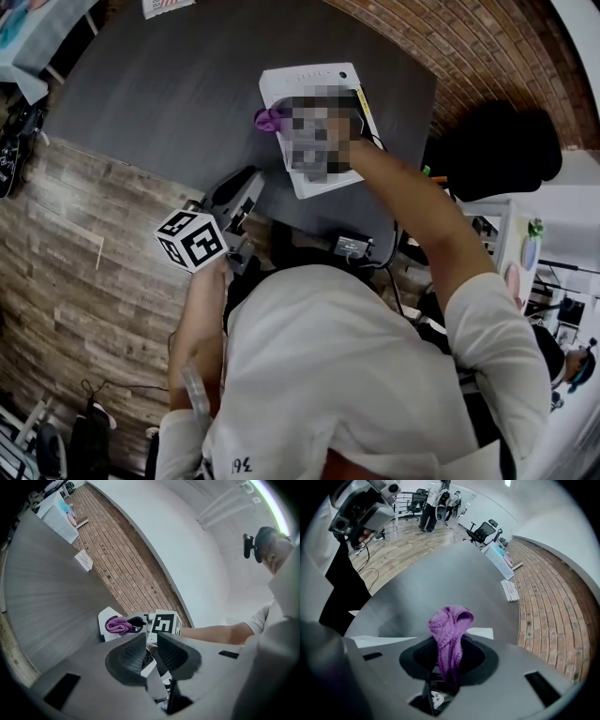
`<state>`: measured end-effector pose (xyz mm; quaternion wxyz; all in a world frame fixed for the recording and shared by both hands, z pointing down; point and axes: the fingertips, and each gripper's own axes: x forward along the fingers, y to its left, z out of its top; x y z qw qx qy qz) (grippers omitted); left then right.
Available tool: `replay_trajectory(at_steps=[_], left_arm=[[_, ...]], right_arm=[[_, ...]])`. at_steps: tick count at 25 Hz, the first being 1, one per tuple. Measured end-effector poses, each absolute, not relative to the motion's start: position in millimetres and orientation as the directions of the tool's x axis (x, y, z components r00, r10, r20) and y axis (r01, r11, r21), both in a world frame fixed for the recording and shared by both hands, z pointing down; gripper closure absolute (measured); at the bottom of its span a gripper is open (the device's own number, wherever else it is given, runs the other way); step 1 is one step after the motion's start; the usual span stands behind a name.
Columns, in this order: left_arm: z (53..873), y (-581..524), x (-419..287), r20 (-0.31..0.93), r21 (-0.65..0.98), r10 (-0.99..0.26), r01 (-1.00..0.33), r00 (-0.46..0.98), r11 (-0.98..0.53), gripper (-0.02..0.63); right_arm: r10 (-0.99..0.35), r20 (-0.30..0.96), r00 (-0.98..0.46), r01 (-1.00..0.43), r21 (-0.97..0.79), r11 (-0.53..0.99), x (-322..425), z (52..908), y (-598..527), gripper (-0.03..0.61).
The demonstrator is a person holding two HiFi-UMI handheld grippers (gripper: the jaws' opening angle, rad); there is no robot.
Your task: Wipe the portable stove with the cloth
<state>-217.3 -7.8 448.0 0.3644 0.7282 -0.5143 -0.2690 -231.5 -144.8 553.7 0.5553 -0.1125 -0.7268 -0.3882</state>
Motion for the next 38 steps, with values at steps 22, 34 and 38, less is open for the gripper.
replay_trajectory(at_steps=[22,34,38], left_arm=[[449,-22,-180,-0.01,0.809,-0.899,-0.524,0.439,-0.265,0.546],[451,-21,-181,-0.01,0.814,-0.898,-0.518,0.44,-0.262,0.546],[453,-19,-182,-0.006,0.817,-0.896,-0.514,0.443,-0.26,0.546]], right_arm=[[-0.235,0.92,-0.314,0.415,0.355,0.838,-175,550,-149,0.468],[-0.171,0.957,-0.234,0.431,0.26,0.864,-154,553,-121,0.468],[-0.156,0.963,-0.222,0.417,0.238,0.877,-147,554,-115,0.468]])
